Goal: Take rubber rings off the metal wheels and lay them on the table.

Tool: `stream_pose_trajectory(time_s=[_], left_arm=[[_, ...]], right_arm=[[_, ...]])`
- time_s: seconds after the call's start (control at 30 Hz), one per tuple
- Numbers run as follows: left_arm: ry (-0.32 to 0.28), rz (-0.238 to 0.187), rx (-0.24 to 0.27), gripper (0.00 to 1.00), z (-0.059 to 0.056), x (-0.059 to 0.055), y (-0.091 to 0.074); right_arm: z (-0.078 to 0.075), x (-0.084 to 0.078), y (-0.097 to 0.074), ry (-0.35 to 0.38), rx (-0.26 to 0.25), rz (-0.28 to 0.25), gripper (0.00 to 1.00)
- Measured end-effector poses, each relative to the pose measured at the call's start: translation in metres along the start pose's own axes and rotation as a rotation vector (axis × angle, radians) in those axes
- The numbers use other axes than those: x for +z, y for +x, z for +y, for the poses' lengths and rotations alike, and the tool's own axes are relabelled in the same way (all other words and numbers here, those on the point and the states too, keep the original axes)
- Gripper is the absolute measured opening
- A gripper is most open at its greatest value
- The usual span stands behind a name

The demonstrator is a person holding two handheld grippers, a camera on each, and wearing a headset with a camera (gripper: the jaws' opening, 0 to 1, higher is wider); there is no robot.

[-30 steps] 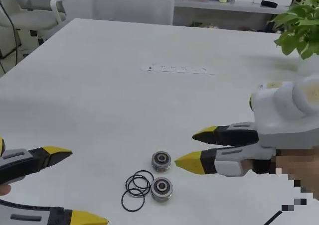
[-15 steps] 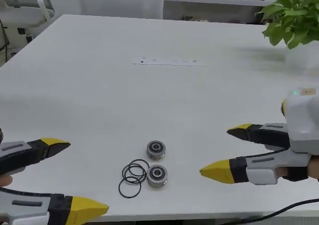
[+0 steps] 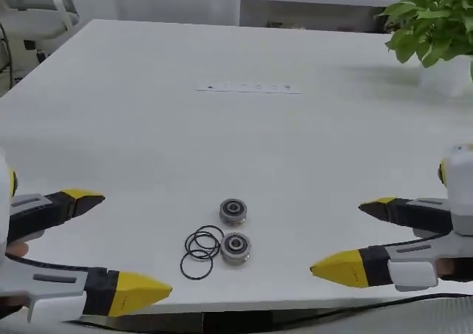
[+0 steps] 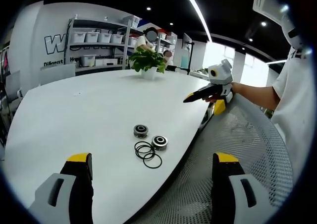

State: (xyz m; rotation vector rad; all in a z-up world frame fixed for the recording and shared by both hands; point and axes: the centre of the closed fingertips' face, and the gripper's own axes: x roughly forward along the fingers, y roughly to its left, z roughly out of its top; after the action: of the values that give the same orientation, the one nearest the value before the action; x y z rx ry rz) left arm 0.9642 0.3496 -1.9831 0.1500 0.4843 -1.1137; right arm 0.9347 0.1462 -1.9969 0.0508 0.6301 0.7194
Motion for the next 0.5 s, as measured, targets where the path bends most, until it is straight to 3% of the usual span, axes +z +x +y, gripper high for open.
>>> stream_pose_trajectory(time_s=[0.3,0.5], left_arm=[[0.005,0.033,0.011,0.99,0.002,-0.006,0.000],[0.001,0.040,0.011,0.99,0.002,-0.009,-0.001]], right_arm=[[-0.003,-0.017,0.002,-0.044,-0.046,0.079,0.99],[-0.006,-0.019,0.000,-0.009,-0.054,0.075,0.94]])
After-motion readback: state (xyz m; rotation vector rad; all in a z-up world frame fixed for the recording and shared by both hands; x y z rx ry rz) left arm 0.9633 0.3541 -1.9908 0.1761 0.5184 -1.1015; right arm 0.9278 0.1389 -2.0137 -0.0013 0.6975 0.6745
